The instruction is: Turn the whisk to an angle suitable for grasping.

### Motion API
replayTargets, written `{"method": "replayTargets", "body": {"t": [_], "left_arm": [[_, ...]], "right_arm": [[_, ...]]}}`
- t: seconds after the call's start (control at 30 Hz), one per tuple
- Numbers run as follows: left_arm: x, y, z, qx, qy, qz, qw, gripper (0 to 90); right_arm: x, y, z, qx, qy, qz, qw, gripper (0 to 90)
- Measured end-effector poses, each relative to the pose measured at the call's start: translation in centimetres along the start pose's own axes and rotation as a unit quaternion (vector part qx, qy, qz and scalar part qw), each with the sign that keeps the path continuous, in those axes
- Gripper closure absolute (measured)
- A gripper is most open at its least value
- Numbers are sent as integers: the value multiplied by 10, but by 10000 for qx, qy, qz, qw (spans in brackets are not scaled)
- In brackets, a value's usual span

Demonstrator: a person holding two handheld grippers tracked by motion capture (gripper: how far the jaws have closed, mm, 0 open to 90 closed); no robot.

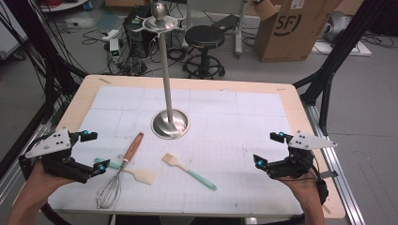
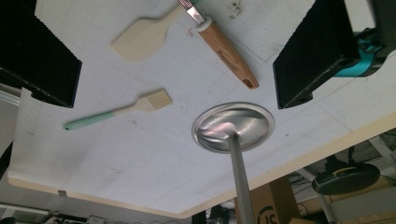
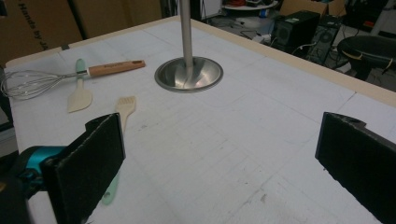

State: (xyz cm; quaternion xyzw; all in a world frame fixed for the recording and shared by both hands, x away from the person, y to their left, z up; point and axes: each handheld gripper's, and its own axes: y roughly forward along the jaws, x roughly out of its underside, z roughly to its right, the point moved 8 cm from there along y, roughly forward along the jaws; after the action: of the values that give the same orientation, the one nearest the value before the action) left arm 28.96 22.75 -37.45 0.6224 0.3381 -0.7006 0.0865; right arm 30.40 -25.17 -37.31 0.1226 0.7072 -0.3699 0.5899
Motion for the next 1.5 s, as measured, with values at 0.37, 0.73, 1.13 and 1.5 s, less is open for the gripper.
{"method": "replayTargets", "body": {"t": [0.37,0.73,1.13,1.5], "left_arm": [[-8,-3,-4,-52,92,64,9999,17],[-24,9,-11,300,412,-529,9973,17],[-35,30,-9,665,902,-1204,9864,115],[-31,47,-2,1121,1059,-1692,9734,367]], "right_arm": [[1,-2,5,23,47,-4,10000,0],[3,0,4,-3,40,-77,10000,0],[2,0,4,-8,49,-79,10000,0],[0,-2,2,-8,33,-42,10000,0]]}}
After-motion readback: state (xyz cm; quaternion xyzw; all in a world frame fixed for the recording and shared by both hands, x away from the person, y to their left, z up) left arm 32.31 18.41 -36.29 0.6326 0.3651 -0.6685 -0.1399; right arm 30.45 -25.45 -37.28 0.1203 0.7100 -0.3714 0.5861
